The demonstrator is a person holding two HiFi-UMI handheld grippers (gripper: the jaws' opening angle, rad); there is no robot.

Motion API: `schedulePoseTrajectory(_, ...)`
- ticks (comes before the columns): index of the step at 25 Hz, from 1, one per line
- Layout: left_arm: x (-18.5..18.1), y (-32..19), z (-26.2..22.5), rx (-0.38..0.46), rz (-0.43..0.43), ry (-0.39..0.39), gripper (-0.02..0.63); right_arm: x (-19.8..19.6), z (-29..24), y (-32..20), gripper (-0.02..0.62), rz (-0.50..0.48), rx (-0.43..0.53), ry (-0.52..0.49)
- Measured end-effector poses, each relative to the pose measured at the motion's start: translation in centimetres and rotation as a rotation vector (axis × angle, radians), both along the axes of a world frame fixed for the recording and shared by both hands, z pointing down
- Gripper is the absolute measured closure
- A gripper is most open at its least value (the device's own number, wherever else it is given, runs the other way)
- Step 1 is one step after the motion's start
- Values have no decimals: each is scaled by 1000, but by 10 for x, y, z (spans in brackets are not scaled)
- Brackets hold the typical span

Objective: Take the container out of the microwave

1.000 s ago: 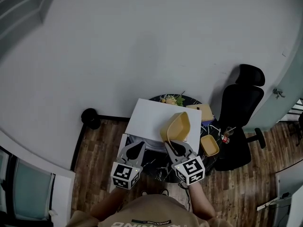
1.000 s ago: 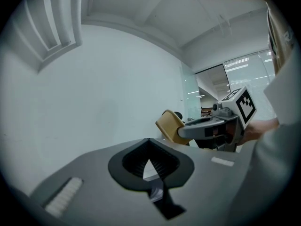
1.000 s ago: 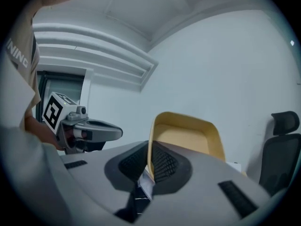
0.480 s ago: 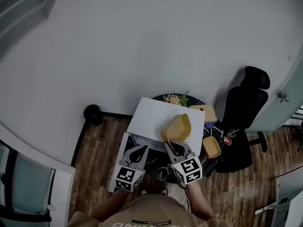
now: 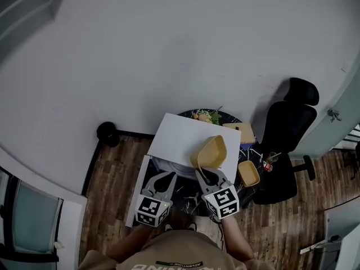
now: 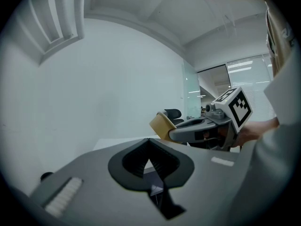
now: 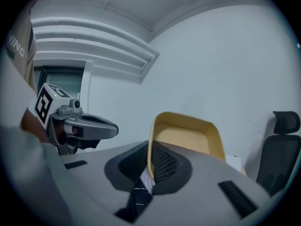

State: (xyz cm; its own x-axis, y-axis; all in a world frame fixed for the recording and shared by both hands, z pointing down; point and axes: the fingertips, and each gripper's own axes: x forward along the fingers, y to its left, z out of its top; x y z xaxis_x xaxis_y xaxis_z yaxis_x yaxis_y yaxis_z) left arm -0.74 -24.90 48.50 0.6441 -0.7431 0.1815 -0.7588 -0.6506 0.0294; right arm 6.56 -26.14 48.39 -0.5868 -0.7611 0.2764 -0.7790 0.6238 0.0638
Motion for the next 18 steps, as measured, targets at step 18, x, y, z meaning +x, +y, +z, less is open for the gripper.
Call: schedulePoseTrajectory(18, -3, -2, -4, 12, 1, -2, 598, 0, 0, 0, 575, 0, 18, 12)
